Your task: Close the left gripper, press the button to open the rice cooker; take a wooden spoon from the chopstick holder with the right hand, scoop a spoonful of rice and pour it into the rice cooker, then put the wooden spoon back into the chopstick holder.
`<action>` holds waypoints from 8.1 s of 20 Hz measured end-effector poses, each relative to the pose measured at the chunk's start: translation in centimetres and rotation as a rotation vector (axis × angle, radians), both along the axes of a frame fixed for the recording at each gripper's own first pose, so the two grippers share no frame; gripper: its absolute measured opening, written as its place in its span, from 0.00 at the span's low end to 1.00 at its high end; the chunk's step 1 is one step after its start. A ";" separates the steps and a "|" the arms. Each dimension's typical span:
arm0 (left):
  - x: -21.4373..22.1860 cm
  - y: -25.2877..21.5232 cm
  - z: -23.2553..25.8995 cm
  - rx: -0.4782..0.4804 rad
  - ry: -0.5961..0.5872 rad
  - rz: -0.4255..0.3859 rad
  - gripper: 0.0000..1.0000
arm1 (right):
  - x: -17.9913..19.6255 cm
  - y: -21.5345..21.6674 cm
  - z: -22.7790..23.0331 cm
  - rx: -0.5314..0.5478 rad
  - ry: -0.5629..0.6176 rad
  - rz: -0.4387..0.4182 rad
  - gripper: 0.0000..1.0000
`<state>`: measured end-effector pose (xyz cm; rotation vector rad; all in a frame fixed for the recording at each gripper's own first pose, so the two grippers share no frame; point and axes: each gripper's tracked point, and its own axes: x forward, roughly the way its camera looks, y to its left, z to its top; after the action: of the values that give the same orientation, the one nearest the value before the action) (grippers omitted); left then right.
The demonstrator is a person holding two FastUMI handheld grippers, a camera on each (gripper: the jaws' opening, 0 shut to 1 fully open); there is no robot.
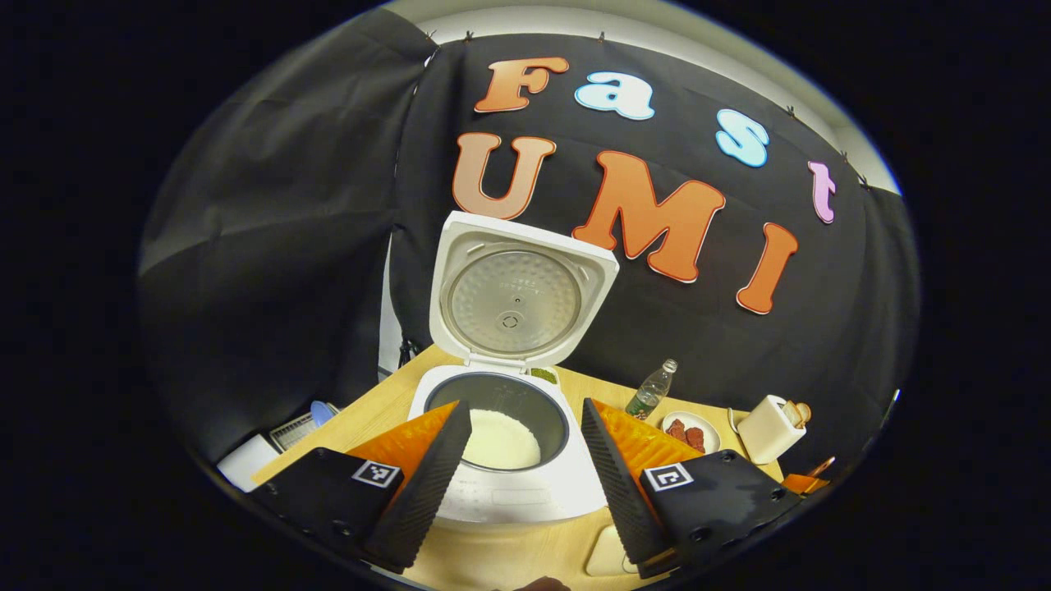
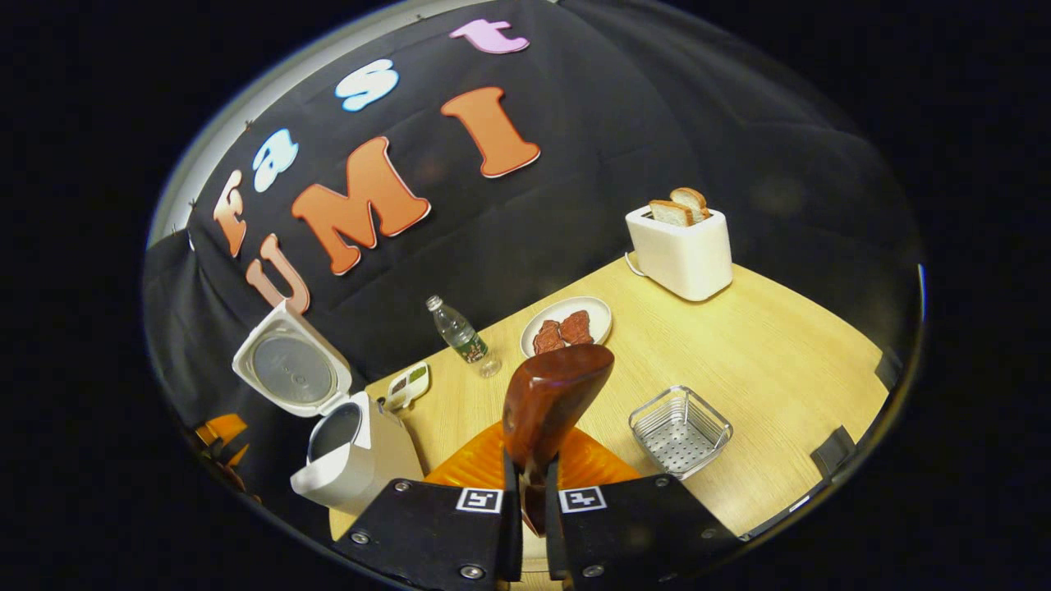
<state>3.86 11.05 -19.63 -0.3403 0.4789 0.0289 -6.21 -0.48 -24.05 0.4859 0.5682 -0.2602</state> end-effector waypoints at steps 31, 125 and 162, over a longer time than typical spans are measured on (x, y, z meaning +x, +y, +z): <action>-0.5 4.1 -4.6 0.034 0.118 -0.113 0.93 | -0.9 12.6 -8.9 -0.222 0.068 0.065 0.08; -8.4 19.5 1.6 0.387 -0.019 0.255 0.96 | 26.1 36.1 19.6 -0.331 -0.543 0.746 0.08; -2.6 6.2 5.6 0.319 -0.029 0.177 0.96 | 5.0 -12.4 6.3 0.038 -0.159 -0.023 0.08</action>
<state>1.28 17.22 -14.05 -0.0691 0.4069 0.2692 -1.25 -12.88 -17.73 0.5453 0.4133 -0.2304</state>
